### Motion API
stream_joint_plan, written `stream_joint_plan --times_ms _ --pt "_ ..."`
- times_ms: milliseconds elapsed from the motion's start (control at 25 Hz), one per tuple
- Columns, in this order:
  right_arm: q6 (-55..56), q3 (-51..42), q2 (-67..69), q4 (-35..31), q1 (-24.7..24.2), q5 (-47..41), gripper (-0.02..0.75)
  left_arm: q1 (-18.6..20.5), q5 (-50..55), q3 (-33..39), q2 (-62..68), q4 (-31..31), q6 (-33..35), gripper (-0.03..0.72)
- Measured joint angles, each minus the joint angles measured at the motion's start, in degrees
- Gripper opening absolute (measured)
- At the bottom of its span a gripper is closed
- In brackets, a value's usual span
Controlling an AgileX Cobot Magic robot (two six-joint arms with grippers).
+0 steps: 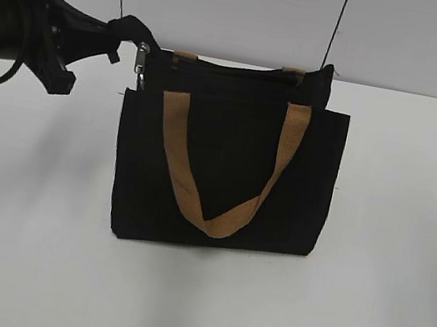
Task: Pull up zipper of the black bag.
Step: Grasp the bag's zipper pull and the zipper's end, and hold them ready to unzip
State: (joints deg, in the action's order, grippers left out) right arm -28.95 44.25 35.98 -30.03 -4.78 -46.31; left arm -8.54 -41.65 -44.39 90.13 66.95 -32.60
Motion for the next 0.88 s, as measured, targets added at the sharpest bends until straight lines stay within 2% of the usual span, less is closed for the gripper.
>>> stream_joint_plan --times_ms 200,360,560,600,680,760,880 --pt "-3.0 4.2 11.7 -3.8 0.2 0.6 0.484 0.0 0.0 0.0 0.0 0.3 0.0 -0.008" --pt "-3.5 5.6 16.6 -4.0 3.8 3.4 0.483 0.0 0.0 0.0 0.0 0.4 0.0 -0.008" --pt "-1.9 6.5 23.7 -3.8 18.1 12.5 0.483 0.0 0.0 0.0 0.0 0.4 -0.1 -0.008" --pt "0.0 6.5 27.4 -3.4 24.9 17.6 0.483 0.0 0.0 0.0 0.0 0.4 -0.1 -0.008" --pt "1.7 6.5 31.1 -3.1 30.8 22.4 0.483 0.0 0.0 0.0 0.0 0.4 -0.1 -0.008" --pt "3.1 7.1 35.5 -3.0 36.2 26.5 0.483 0.0 0.0 0.0 0.0 0.4 -0.1 -0.008" --pt "5.0 10.4 42.2 -2.9 41.7 29.7 0.483 0.0 0.4 0.0 0.0 0.4 -0.1 -0.008"
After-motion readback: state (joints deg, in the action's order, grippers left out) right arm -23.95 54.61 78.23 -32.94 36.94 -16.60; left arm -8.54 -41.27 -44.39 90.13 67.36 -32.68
